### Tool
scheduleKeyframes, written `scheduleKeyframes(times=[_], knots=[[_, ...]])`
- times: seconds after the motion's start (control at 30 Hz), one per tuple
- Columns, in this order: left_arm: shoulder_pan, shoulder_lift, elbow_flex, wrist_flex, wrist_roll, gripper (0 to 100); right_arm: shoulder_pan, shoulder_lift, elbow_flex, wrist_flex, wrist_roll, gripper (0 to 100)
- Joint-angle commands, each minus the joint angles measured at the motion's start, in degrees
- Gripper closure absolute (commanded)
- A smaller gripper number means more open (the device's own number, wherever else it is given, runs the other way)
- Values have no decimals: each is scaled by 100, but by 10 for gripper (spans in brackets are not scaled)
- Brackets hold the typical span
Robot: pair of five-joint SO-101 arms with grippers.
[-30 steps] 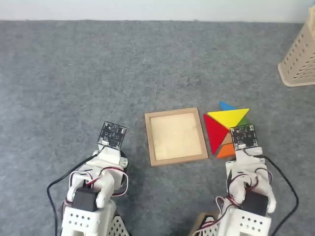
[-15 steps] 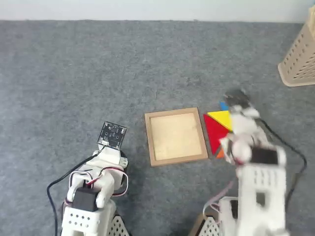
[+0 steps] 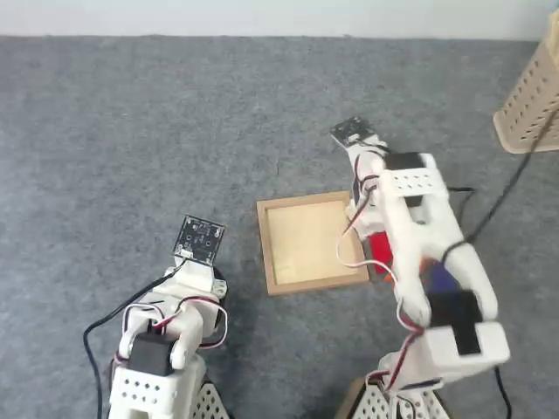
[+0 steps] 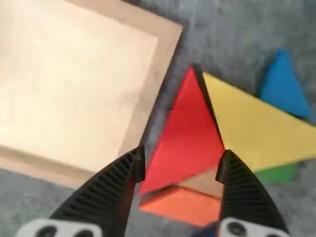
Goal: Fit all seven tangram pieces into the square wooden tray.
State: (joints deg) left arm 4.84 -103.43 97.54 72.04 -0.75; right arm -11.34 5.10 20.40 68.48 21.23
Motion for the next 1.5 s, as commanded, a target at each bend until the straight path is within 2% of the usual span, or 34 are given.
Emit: scheduleKeyframes(times=[0.0,0.37,0.57,1.07,1.3,1.47], knots=[[-35,-114,-101,35,53,988,-13,189,-308,-233,-70,753],[-35,-114,-101,35,53,988,154,303,-123,-251,-149,749],[-35,-114,-101,35,53,988,163,330,114,-444,-229,659],[-35,-114,-101,35,53,988,224,514,668,-708,-237,659],[-35,-114,-101,35,53,988,251,875,352,-576,-651,660],[-35,-114,-101,35,53,988,251,857,343,-593,-668,765]])
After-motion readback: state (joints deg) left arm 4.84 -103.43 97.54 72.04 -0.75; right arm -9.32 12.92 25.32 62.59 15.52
